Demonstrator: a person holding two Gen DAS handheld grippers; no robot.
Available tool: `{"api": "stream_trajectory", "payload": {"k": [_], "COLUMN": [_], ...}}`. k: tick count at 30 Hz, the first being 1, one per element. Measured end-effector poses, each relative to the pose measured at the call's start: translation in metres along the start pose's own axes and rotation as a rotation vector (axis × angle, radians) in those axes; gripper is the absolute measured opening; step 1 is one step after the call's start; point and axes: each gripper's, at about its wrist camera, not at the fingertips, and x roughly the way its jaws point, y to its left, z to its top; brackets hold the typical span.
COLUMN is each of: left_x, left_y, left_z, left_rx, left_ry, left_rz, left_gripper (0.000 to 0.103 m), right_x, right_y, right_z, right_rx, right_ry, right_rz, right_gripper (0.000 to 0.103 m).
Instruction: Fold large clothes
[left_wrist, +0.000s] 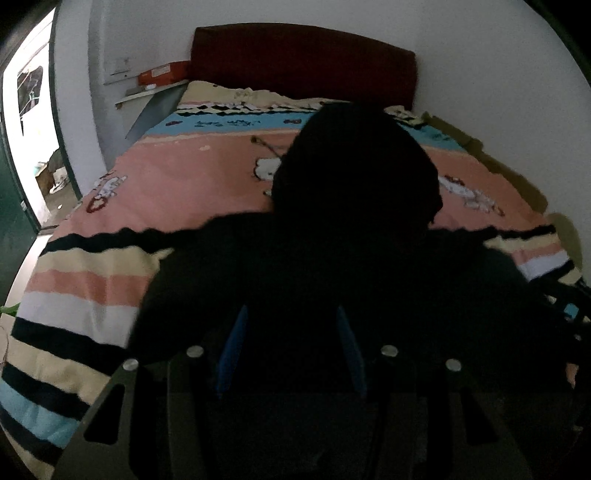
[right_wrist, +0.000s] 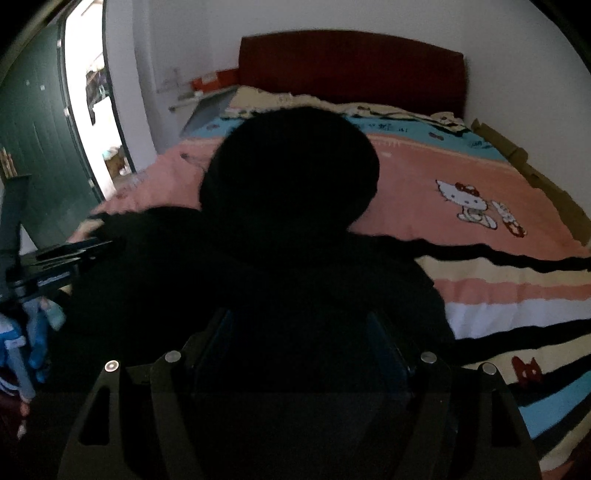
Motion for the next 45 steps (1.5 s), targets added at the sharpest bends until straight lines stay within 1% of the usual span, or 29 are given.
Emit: {"api": "stream_trajectory", "payload": {"k": [2,3,6,9,13,15,16,17,20,23,28,33,38,40,42,45], "left_x": [0.009,0.012,0.018,0.021,0.016,0.009,0.002,-0.003,-0.018,-0.022,-0.013,-0.011,-0.011,-0.015,-0.019,-0.019], "left_y": [0.000,0.000,-0.004,-0.009,-0.015,-0.019,-0.025,-0.029,-0.040,-0.049,-0.053,-0.054,-0.053,-0.053,-0.055,-0.058], "left_z": [-0.011,-0.014,-0.020,-0.024,-0.024,-0.023,-0.023,-0.024,-0.028,-0.033,-0.037,-0.040,-0.040,-0.040,-0.041,-0.044], "left_rx": [-0.004,-0.010,-0.001,0.014,0.036,0.057,0.088,0.101,0.123,0.141,0.150,0.155,0.149,0.145,0.150,0.160], "left_ry": [-0.021,-0.028,-0.043,-0.053,-0.051,-0.057,-0.069,-0.076,-0.094,-0.100,-0.082,-0.078,-0.076,-0.081,-0.088,-0.089], "left_rz": [-0.012,-0.017,0.008,0.028,0.074,0.107,0.132,0.136,0.106,0.093,0.098,0.101,0.101,0.100,0.094,0.089], "left_gripper": [0.050,0.051,0.053,0.053,0.053,0.053,0.053,0.053,0.053,0.053,0.053,0.053,0.053,0.053,0.053,0.053], "right_x": [0.024,0.032,0.045,0.049,0.050,0.046,0.040,0.034,0.012,0.002,0.018,0.026,0.025,0.022,0.014,0.010], "right_y": [-0.002,-0.002,-0.002,-0.001,-0.003,-0.003,-0.002,-0.003,-0.007,-0.011,-0.019,-0.019,-0.019,-0.020,-0.020,-0.024], "right_z": [-0.012,-0.018,-0.031,-0.034,-0.033,-0.031,-0.030,-0.029,-0.031,-0.037,-0.050,-0.054,-0.053,-0.051,-0.048,-0.046], "right_rx": [-0.016,-0.019,-0.024,-0.031,-0.020,-0.026,-0.029,-0.031,-0.035,-0.041,-0.023,-0.018,-0.021,-0.025,-0.028,-0.010], "right_ry": [0.034,0.040,0.026,0.019,0.023,0.025,0.021,0.012,-0.021,-0.019,0.035,0.053,0.057,0.047,0.018,-0.005], "right_rz": [-0.015,-0.008,-0.002,-0.003,0.008,0.000,-0.007,-0.014,-0.023,-0.033,-0.034,-0.026,-0.025,-0.029,-0.037,-0.033], "right_gripper": [0.074,0.073,0.074,0.074,0.074,0.074,0.074,0.074,0.074,0.074,0.074,0.074,0.074,0.074,0.074,0.074]}}
